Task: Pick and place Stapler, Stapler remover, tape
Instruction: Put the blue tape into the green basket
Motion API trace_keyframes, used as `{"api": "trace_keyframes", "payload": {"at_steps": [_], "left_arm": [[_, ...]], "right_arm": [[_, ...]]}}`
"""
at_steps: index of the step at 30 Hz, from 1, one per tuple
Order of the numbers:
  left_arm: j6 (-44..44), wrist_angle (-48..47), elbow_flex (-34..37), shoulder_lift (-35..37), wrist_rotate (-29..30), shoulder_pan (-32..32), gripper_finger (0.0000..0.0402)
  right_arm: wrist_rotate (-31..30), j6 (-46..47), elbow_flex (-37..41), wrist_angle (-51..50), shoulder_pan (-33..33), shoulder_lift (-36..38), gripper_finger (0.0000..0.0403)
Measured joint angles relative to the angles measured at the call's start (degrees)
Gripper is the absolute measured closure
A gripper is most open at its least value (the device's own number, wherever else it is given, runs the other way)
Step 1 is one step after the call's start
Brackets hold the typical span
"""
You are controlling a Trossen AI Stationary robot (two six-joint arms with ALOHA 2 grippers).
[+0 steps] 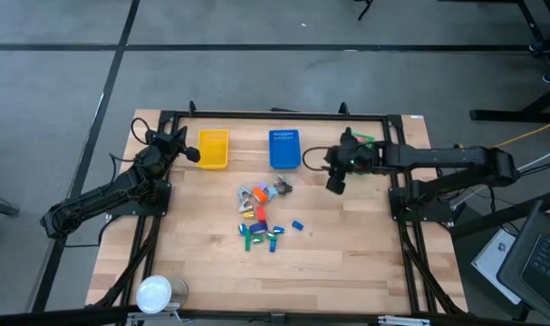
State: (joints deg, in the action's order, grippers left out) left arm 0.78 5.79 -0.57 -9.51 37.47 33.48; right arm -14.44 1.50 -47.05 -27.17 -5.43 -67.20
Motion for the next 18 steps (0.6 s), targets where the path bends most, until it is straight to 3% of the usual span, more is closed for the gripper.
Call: {"api": "trace_keyframes", "payload": {"at_steps": [12, 18], "left_arm": [[0.0, 0.0, 0.0, 0.0, 0.0, 0.0, 0.0400], [0.0, 0.0, 0.0, 0.0, 0.0, 0.0, 0.0400]], "right_arm": [[-0.7, -0.2, 0.0, 12.4, 7.5, -7.1, 0.0260], [5.1, 1.5, 0.0, 18.7, 7.9, -12.8, 0.0260]]}}
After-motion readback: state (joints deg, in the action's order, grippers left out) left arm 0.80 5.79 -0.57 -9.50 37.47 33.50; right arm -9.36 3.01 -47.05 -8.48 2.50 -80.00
